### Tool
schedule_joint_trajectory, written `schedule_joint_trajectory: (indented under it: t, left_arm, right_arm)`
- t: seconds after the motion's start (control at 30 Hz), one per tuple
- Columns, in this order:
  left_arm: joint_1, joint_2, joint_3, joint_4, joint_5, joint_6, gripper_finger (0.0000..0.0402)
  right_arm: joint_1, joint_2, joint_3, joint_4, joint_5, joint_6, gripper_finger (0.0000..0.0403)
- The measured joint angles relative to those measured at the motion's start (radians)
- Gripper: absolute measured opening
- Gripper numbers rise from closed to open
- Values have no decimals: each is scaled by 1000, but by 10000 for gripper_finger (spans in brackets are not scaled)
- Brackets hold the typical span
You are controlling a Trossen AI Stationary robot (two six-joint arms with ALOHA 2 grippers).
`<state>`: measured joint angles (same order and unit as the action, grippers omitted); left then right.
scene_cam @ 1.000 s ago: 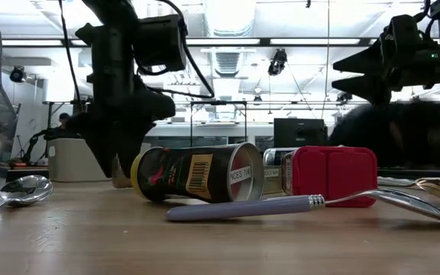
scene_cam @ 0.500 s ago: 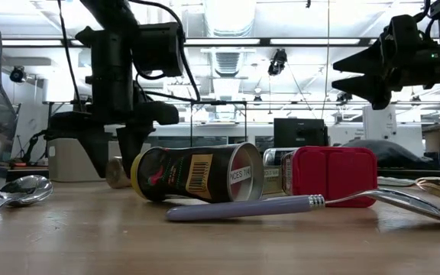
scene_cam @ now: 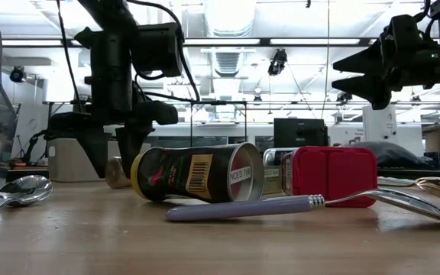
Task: Pick & Place Food Item
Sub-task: Put the green seasoning bottle into the gray bin
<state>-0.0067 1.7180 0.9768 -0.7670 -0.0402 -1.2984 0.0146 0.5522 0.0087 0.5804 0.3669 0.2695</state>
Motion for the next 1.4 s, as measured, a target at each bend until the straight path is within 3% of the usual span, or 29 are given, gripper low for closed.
schedule_joint_trajectory:
  t: [0.13,0.47,0.63,0.93,1.4]
  left_arm:
    - [0,0,0,6,4,0,221]
    - [1,5,-3,7,17,0,335]
    - [2,3,-3,8,28,7,369]
    - [3,-42,27,-2,34,116,378]
    - [59,-167,40,19,3,651,378]
  right_arm:
    - [0,0,0,0,0,0,276]
    - [0,0,0,0,0,0,276]
    - [0,0,0,0,0,0,276]
    - [0,0,0,-1,0,0,276]
    - [0,0,0,-1,0,0,276]
